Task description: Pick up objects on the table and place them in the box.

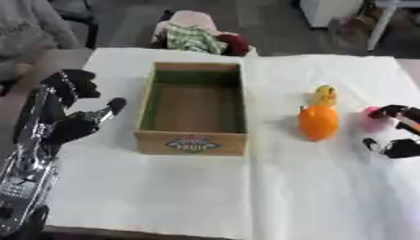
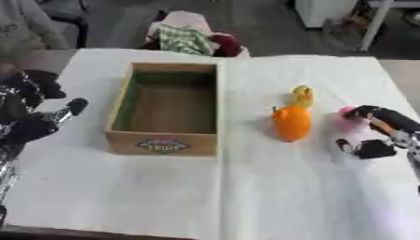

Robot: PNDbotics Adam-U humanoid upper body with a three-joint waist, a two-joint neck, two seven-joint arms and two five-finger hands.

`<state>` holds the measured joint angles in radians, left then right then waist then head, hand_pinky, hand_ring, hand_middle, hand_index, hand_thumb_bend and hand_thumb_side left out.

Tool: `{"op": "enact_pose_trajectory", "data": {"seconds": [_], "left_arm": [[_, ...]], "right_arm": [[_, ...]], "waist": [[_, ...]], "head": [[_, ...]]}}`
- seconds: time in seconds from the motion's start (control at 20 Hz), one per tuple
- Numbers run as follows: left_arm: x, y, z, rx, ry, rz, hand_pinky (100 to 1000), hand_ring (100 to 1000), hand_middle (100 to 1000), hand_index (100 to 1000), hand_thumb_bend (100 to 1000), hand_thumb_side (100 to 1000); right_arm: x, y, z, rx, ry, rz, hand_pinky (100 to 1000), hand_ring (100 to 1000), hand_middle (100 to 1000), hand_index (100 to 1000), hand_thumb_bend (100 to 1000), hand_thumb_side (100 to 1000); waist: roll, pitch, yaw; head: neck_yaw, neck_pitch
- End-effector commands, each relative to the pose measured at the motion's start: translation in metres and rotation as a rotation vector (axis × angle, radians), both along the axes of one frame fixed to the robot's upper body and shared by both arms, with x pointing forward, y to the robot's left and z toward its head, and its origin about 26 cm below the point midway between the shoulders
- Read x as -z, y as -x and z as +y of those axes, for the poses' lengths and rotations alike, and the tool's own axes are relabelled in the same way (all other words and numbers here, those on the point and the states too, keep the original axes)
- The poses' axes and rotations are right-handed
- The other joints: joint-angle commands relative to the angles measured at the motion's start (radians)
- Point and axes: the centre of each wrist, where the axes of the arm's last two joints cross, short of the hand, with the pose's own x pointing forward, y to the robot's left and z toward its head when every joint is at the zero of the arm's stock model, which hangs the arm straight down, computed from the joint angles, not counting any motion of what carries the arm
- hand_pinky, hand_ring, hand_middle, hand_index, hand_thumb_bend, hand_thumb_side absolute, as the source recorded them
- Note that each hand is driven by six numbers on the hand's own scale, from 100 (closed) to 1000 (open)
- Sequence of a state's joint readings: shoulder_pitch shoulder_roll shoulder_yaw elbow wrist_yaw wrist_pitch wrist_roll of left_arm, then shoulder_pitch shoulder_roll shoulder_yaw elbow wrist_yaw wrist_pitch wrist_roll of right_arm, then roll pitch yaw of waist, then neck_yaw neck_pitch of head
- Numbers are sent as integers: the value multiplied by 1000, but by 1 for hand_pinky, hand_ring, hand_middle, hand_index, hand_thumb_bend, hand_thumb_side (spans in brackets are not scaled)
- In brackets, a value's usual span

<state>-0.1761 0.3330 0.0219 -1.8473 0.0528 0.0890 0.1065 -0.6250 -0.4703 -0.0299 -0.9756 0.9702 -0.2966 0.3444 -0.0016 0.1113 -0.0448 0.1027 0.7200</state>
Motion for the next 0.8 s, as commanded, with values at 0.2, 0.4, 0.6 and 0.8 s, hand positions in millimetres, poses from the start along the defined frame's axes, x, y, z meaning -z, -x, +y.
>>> {"op": "enact_pose_trajectory", "data": {"seconds": [0.2,0.4,0.6,0.8], "left_arm": [[-7,0,1,1,-10,-22,695,538,491,635,705,100],[-7,0,1,1,-10,-22,695,538,491,635,704,100],[-7,0,1,1,-10,-22,695,538,491,635,705,100],[-8,0,1,2,-10,-23,696,538,491,635,705,100]], "right_arm": [[-29,-3,-1,45,22,-172,677,947,814,852,100,308],[-31,-4,1,52,-4,-253,667,922,785,824,100,239],[-27,-4,1,48,-18,-303,666,912,773,806,100,224],[-24,-4,1,44,-20,-319,660,894,747,778,100,217]], "waist": [[1,-10,0],[0,-10,1],[-1,-10,3],[-1,-10,3]], "head": [[-2,-3],[-2,-2],[-3,-1],[-3,-1]]}}
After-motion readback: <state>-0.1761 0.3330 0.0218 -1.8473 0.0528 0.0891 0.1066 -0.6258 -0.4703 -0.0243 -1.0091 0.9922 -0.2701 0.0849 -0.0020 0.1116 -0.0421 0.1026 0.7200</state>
